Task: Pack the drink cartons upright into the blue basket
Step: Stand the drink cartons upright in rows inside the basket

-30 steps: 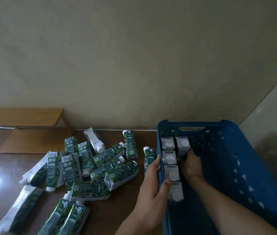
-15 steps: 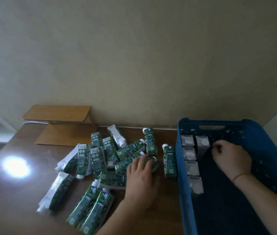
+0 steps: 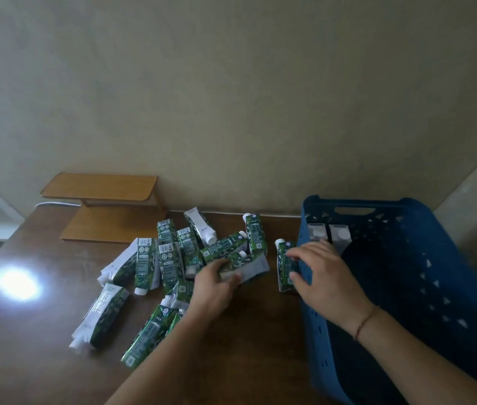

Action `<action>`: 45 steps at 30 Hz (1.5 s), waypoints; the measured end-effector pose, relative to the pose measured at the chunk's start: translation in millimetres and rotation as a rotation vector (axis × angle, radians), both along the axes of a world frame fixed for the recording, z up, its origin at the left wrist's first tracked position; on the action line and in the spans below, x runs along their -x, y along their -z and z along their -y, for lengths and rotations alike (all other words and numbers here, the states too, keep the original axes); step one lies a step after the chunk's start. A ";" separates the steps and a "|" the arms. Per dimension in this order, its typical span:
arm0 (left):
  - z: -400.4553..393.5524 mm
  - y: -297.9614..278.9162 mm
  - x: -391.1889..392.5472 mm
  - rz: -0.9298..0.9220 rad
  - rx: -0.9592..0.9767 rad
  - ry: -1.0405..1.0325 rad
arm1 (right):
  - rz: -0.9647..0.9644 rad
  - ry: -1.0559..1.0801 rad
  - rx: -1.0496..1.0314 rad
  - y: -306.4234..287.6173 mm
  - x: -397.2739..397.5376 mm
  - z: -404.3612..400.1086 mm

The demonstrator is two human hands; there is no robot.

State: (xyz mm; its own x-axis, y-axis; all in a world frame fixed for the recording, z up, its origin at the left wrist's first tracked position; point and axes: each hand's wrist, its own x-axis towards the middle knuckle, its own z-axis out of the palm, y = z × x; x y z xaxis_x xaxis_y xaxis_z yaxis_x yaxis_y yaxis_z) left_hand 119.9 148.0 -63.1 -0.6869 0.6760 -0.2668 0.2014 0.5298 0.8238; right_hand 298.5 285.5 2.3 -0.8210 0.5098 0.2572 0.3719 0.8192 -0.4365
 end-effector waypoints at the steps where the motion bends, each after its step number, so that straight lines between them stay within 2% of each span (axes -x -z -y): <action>1: 8.3 -6.6 0.3 0.241 -0.115 -0.068 | 0.050 -0.030 -0.026 -2.0 -0.5 -0.1; 3: 20.7 -15.4 1.1 0.656 -0.341 -0.132 | 0.165 -0.128 -0.053 -9.5 0.3 2.8; 4: 24.0 -18.8 0.7 0.778 -0.422 -0.093 | 0.169 -0.185 -0.002 -13.6 1.6 6.9; 6: 25.0 -30.2 -4.7 0.871 -0.529 0.099 | 0.026 -0.277 0.281 -24.9 1.9 17.8; 7: 23.4 -36.7 -9.4 0.881 -0.561 0.195 | -0.066 -0.305 0.377 -27.8 -1.1 21.7; 9: 18.8 -43.7 -16.5 0.879 -0.593 0.316 | -0.202 -0.282 0.365 -33.5 -11.4 28.3; 12: 9.2 -50.6 -29.2 0.855 -0.560 0.350 | -0.409 -0.199 0.455 -47.1 -34.2 32.6; 15: -2.8 -52.5 -42.8 0.596 -0.454 0.344 | -0.657 -0.012 0.562 -62.7 -66.1 25.6; 17: -7.9 -55.5 -53.8 0.413 -0.391 0.358 | -0.694 0.126 0.537 -68.9 -91.4 13.8; 20: -13.9 -54.1 -72.9 0.292 -0.337 0.371 | -0.509 0.299 0.487 -67.2 -121.3 -0.5; 24: -20.0 -45.8 -91.1 0.289 -0.270 0.428 | 0.035 0.507 0.438 -45.8 -121.2 2.3; 28: -19.8 -34.7 -93.4 0.271 -0.206 0.441 | 0.423 0.440 0.525 -14.5 -92.9 11.3; 32: -19.0 -24.4 -93.7 0.290 -0.204 0.458 | 0.507 0.397 0.630 11.2 -71.6 18.1; 38: -18.1 -24.8 -88.8 0.352 -0.194 0.503 | 0.416 0.429 0.920 22.8 -72.0 10.2; 40: -17.8 -24.8 -88.7 0.358 -0.194 0.509 | 0.454 0.462 0.897 34.7 -69.1 5.3; 43: -17.9 -23.4 -87.6 0.352 -0.189 0.516 | 0.543 0.429 0.722 52.3 -62.4 3.2; 45: -14.4 -24.1 -87.9 0.353 -0.174 0.530 | 0.568 0.401 0.690 61.7 -62.6 0.1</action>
State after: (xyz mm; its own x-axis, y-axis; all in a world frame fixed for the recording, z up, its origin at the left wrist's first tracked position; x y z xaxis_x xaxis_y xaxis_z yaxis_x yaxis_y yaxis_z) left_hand 207.8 162.4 -39.0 -0.1401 0.9522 -0.2715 0.1006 0.2865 0.9528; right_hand 361.1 285.4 -59.4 -0.4638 0.6679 -0.5820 0.8697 0.2182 -0.4427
